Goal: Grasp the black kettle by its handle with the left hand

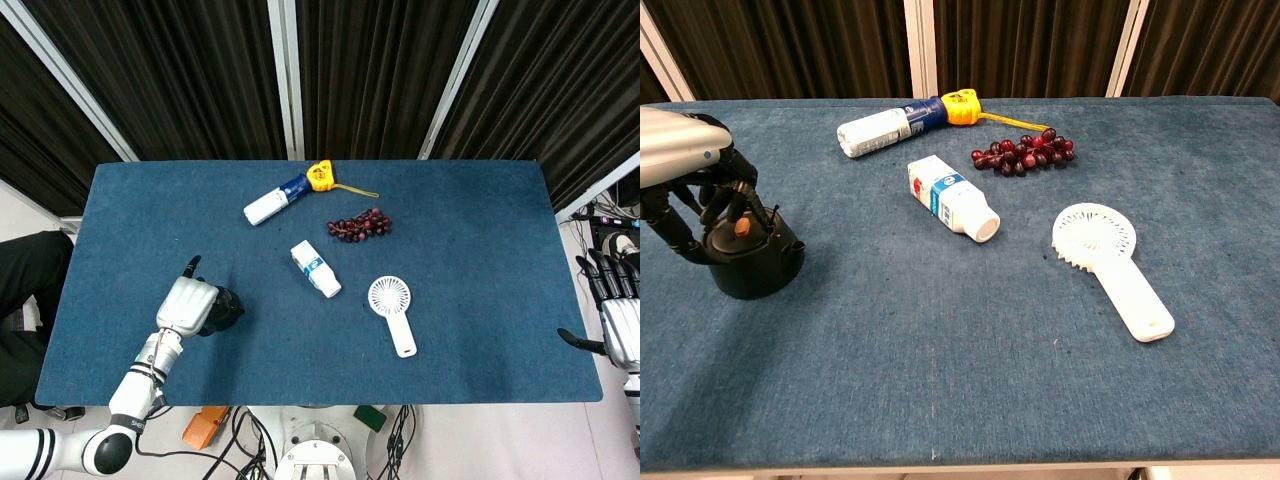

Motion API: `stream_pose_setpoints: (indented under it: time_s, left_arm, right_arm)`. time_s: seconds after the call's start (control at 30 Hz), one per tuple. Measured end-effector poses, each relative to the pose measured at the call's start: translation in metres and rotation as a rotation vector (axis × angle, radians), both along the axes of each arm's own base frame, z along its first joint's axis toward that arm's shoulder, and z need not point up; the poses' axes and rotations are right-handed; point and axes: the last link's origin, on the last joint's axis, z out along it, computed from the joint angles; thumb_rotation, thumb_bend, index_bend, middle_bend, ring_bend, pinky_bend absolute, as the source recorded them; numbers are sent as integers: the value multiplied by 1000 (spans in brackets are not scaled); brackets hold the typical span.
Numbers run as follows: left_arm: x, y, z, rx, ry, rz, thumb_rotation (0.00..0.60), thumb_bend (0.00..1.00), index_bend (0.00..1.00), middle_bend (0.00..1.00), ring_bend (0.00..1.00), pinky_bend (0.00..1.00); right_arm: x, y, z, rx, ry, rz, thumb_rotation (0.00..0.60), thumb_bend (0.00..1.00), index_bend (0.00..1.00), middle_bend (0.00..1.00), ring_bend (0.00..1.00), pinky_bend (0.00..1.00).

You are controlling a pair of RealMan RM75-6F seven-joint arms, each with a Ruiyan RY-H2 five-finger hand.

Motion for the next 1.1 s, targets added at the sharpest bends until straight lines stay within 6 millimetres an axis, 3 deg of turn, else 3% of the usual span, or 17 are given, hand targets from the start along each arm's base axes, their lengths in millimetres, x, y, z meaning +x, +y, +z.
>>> stream_pose_setpoints:
  time_s: [0.3, 0.63, 0.77, 0.9, 1.0, 1.1]
  left_arm:
    - [-4, -2, -4, -31, -19, 23, 594, 134, 729, 784, 636, 0]
    - [-8, 1, -9, -53, -57, 58, 507, 134, 922, 978, 811, 0]
    - [-9, 3, -7, -47, -90, 72, 378, 134, 982, 1000, 855, 0]
    - [-10, 5, -5, -36, -143, 87, 142, 105, 1000, 1000, 890, 0]
    - [-10, 7, -2, -30, -204, 101, 42, 75, 1000, 1000, 901, 0]
    - [-11, 9, 1, -21, -264, 107, 7, 63, 1000, 1000, 903, 0]
  right_arm:
    - [-1, 1, -1, 1, -6, -8, 600, 0, 0, 28, 0, 0]
    - [-2, 2, 0, -7, -11, -15, 600, 0, 0, 28, 0, 0]
    - [-3, 2, 0, -10, -15, -18, 600, 0, 0, 28, 0, 0]
    - [-5, 2, 0, -13, -19, -21, 600, 0, 0, 28, 0, 0]
    - [-5, 3, 1, -15, -20, -22, 600, 0, 0, 28, 0, 0]
    - [-6, 3, 1, -17, -22, -22, 600, 0, 0, 28, 0, 0]
